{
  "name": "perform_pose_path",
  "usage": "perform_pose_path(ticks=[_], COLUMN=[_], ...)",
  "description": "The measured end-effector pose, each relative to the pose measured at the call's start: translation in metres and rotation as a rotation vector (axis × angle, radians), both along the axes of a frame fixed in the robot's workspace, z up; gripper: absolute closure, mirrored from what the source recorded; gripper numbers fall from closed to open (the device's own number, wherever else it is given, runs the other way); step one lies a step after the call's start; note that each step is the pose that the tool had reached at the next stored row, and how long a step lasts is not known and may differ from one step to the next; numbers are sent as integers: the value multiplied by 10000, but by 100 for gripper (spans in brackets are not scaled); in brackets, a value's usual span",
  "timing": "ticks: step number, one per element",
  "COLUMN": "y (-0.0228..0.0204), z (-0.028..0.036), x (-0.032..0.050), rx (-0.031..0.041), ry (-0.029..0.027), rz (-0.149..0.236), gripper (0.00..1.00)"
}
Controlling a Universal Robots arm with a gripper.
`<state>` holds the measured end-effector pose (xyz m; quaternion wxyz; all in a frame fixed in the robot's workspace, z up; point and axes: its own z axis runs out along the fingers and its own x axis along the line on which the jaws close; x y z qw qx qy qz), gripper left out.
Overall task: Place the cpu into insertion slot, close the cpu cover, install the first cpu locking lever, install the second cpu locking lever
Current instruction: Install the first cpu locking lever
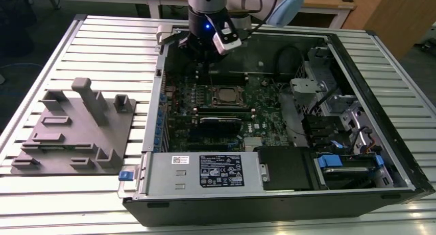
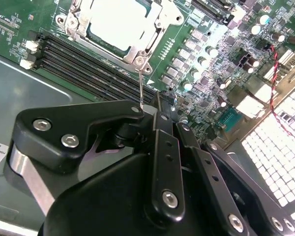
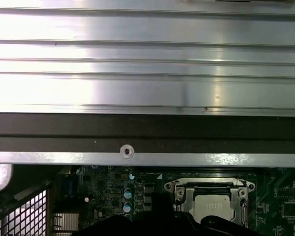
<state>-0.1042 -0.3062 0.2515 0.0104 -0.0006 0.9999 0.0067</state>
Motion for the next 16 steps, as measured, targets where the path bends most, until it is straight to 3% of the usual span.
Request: perform_pose_path(ticks=[16], y=[0], z=[0], x=[67], rx=[0], ry=[0], rz=[0], gripper=[89])
